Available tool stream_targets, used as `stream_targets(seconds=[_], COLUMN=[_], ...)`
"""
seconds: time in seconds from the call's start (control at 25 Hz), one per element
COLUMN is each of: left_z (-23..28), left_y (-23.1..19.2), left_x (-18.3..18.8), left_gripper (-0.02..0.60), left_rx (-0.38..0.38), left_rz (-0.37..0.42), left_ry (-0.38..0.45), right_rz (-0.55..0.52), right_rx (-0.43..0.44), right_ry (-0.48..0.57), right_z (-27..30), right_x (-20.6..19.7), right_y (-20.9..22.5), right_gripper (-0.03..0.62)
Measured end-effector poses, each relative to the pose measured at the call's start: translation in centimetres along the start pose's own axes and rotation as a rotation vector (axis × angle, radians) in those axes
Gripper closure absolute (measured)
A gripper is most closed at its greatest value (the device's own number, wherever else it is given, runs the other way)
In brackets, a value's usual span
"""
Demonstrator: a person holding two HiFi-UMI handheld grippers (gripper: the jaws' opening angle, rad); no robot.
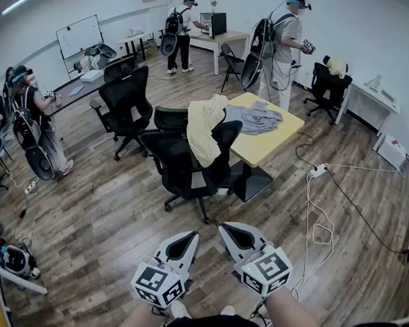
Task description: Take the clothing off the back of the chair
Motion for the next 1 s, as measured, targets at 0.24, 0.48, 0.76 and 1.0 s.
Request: stream_targets(seconds=[0.24,0.48,0.76,1.0], left_z=[0.1,-0.4,-0.9,-2.0], left_y=[-0.5,-0.8,-2.1,-4.1], left_x=[0.4,0.3,0.1,0.1], left_gripper=[0.566,0.566,0.566,0.566], left_rx=[0.002,0.0,0.001,0.001], left_rz=[0.0,-0.002,-0.008,-0.014], left_ry=[0.002,0.002,0.001,0.003], right_rz=[-0.003,0.009,0.017,0.018], right_rx=[-0.004,0.002,-0.002,-0.003], right_ry=[0.001,0.013,0.012,0.009], right_z=[0.5,0.8,2.1,4.2], right_x=[0.4,0.3,0.1,0.1], right_y=[0.0,-0.4,-0.8,-1.9], right_gripper=[0.583,0.582,0.582,0.582])
Point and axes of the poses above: the fingertips, and each gripper's own axes: z forward along the fingers, y to its right, x out of its top, the point moved 7 cm from there along -z, backward along the fingers, and after that the axes turned 6 degrees about z, right-handed, at the moved point
